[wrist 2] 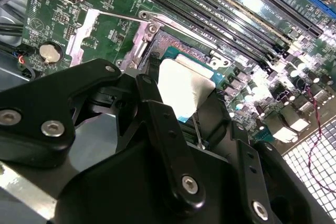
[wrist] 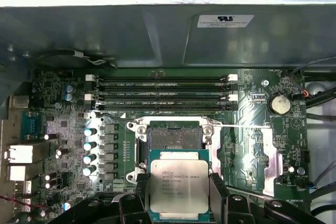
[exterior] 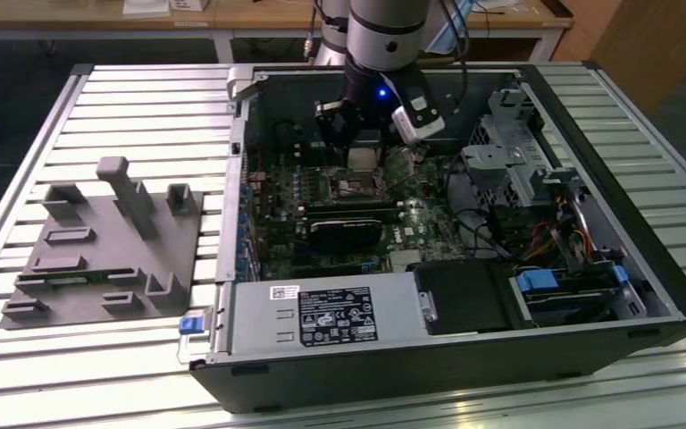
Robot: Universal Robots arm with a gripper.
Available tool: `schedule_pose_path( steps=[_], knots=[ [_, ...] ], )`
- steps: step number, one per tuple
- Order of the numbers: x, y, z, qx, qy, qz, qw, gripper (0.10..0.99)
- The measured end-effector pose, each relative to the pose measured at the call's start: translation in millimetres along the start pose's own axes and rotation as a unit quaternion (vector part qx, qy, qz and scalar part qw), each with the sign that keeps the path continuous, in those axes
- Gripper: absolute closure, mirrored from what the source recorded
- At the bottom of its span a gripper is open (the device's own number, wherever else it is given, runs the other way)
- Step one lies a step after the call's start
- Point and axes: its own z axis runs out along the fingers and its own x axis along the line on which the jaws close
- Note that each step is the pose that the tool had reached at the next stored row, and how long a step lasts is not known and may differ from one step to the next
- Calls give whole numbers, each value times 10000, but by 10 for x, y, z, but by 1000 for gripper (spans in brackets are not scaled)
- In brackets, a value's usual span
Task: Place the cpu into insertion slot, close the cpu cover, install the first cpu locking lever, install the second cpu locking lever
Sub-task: 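Place the cpu into insertion slot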
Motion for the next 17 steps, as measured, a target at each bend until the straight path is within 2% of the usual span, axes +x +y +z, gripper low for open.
schedule_pose_path(
  steps=[2, 5, 9, 13, 17],
  knots=[
    [0, 0, 1, -2, -5, 62, 10000, 549],
    [0, 0, 3, -6, -28, 309, 9995, 549],
    [0, -1, 8, -12, -60, 672, 9977, 549],
    [0, -1, 13, -19, -92, 1029, 9946, 549],
    [0, -1, 17, -26, -125, 1393, 9902, 549]
  ],
)
